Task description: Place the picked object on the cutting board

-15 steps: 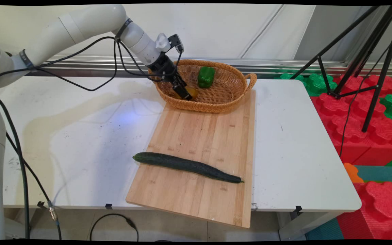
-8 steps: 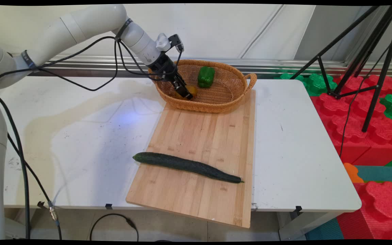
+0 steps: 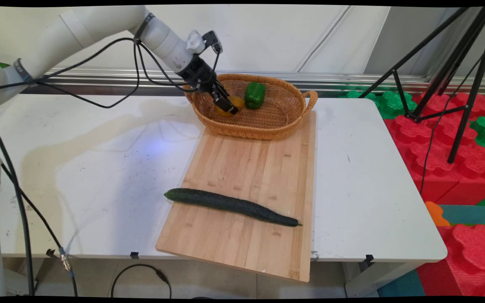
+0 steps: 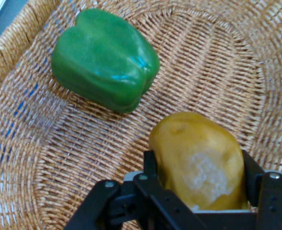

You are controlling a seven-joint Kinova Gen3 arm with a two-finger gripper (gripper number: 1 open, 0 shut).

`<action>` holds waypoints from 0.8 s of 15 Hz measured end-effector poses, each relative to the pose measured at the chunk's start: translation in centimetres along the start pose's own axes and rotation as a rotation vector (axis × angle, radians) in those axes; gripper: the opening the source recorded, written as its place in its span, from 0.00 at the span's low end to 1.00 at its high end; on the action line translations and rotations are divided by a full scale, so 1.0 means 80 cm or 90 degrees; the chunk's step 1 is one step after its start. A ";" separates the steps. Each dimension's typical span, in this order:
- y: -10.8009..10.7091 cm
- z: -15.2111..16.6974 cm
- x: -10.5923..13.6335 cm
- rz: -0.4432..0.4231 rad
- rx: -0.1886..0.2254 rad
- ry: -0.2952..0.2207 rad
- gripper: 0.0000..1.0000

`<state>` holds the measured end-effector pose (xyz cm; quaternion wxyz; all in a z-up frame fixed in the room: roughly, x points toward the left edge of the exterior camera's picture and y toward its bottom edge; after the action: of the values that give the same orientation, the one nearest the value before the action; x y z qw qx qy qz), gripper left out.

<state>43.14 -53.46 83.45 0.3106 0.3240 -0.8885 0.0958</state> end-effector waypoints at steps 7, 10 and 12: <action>0.026 -0.067 -0.004 0.028 0.006 0.027 0.00; 0.041 -0.096 -0.010 0.038 0.000 0.031 0.00; 0.054 -0.118 -0.016 0.044 -0.007 0.032 0.00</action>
<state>45.78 -45.98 90.22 0.3309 0.2886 -0.8918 0.1093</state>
